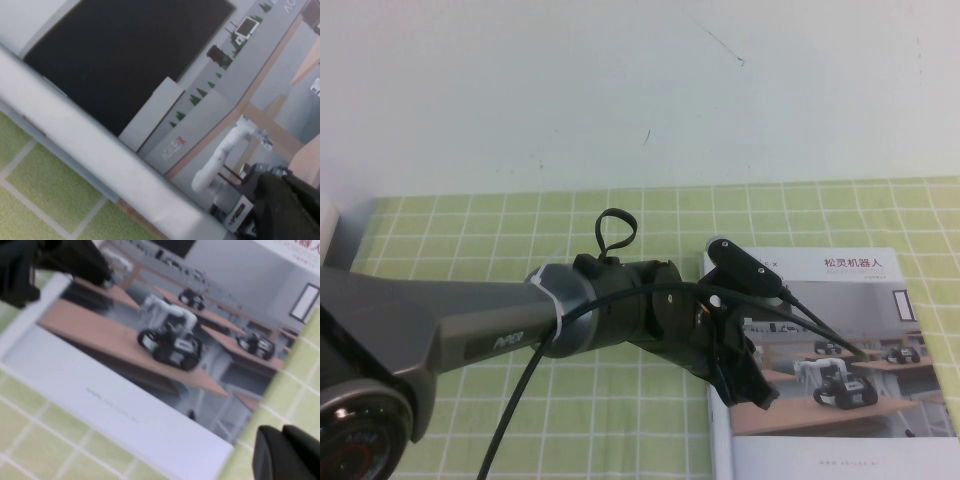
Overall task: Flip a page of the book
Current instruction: Open the closed book
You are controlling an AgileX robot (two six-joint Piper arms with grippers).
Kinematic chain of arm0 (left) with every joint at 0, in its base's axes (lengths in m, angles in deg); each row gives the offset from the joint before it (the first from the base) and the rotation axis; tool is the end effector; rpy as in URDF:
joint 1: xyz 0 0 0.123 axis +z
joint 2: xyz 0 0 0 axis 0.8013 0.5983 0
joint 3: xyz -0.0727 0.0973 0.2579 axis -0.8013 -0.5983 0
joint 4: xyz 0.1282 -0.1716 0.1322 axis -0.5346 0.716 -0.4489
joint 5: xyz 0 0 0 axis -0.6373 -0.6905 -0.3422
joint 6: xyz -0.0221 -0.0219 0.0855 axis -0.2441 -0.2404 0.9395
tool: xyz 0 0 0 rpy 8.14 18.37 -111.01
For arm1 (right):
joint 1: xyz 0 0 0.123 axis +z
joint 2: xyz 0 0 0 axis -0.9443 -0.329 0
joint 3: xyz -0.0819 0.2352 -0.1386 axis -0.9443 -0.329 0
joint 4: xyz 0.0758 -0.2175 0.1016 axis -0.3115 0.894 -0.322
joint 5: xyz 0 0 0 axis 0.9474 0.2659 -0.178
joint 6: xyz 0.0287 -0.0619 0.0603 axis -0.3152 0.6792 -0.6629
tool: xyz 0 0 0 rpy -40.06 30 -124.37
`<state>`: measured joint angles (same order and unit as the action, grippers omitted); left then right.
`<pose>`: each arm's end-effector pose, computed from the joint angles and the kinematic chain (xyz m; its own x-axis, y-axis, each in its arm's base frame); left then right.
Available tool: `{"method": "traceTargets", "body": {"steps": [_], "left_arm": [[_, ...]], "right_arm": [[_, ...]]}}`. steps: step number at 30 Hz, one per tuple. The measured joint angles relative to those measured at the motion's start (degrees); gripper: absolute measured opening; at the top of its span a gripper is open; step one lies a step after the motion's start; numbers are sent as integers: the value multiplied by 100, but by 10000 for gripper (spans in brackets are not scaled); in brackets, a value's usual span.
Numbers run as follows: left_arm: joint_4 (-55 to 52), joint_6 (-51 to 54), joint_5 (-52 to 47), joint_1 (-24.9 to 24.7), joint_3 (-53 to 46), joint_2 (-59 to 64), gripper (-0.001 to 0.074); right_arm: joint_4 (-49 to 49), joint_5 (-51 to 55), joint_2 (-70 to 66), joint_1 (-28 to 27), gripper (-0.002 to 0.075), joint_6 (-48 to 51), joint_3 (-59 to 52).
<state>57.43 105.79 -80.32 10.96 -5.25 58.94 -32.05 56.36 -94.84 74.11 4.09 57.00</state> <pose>0.3037 -0.2979 0.1538 -0.5497 0.5638 -0.6165 0.7691 0.6296 -0.1100 0.1827 0.0287 0.2530 -0.6567 -0.3809 -0.6509 -0.4395 0.8947 -0.0801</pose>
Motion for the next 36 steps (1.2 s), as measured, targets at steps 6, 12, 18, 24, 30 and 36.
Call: {"method": "traceTargets", "body": {"steps": [6, 12, 18, 24, 30, 36], "left_arm": [[5, 0, -9, 0, 9, 5, -4], [5, 0, -9, 0, 9, 14, -4], [5, 0, -9, 0, 9, 14, -4], [18, 0, -13, 0, 9, 14, -4], [18, 0, -51, 0, 9, 14, -4], [27, 0, -78, 0, 22, 14, -4]], "right_arm": [[1575, 1602, -562, 9, 52, -814, 1027], [2782, 2738, -1188, 450, 6, -1807, 1641], [3747, 2698, -1426, 973, -2, -2572, 1723], [3374, 2134, -1621, 808, 5, -3072, 1744], [1538, 1832, -2198, -162, 189, -2545, 1744], [111, 1353, -2799, -446, 342, -1520, 1744]]}}
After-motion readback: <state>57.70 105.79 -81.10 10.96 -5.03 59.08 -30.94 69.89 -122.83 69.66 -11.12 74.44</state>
